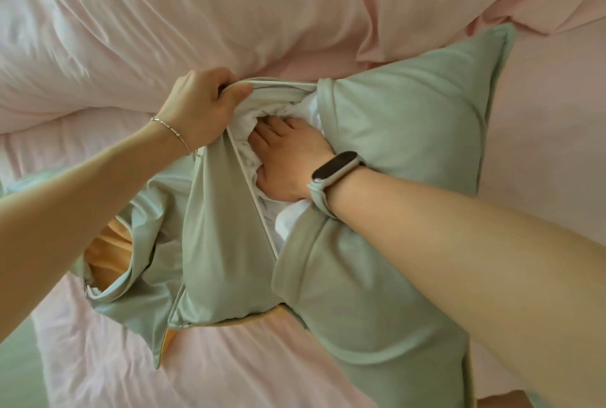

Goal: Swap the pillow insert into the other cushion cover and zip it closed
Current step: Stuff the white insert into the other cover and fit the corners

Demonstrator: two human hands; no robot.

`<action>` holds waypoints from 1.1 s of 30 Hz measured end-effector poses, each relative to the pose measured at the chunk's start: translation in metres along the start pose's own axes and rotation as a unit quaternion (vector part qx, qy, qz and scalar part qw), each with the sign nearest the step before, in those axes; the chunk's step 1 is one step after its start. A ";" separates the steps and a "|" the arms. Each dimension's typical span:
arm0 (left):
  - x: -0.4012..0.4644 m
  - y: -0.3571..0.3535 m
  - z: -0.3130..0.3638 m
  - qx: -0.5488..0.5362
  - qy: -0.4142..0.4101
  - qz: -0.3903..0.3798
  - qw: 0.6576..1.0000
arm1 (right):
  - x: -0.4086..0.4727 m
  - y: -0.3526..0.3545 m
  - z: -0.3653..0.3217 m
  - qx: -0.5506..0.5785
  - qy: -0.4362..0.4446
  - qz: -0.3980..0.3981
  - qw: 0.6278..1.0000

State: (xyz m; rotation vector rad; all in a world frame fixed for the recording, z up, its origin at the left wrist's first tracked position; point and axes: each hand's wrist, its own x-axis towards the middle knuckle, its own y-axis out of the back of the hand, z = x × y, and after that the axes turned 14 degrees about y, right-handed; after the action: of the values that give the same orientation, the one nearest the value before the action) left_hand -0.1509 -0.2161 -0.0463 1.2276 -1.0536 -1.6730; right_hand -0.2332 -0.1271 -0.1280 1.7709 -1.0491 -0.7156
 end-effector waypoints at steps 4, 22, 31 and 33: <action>0.009 -0.002 -0.007 0.002 0.011 0.025 1.000 | 0.019 -0.015 0.007 -0.020 -0.017 -0.056 0.998; 0.015 -0.012 -0.026 -0.092 -0.012 0.024 0.995 | 0.079 -0.013 0.007 0.083 -0.101 -0.099 0.986; 0.026 -0.019 -0.015 -0.086 -0.016 -0.009 0.996 | 0.015 -0.001 -0.002 0.036 0.008 0.265 0.964; 0.026 -0.018 -0.013 -0.079 -0.025 -0.004 0.997 | 0.007 -0.002 -0.001 0.057 0.033 0.280 0.958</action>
State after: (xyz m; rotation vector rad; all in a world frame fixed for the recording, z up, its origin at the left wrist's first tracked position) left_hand -0.1462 -0.2362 -0.0733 1.0934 -0.9274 -1.7668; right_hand -0.2283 -0.1322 -0.1299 1.4680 -1.4803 -0.2457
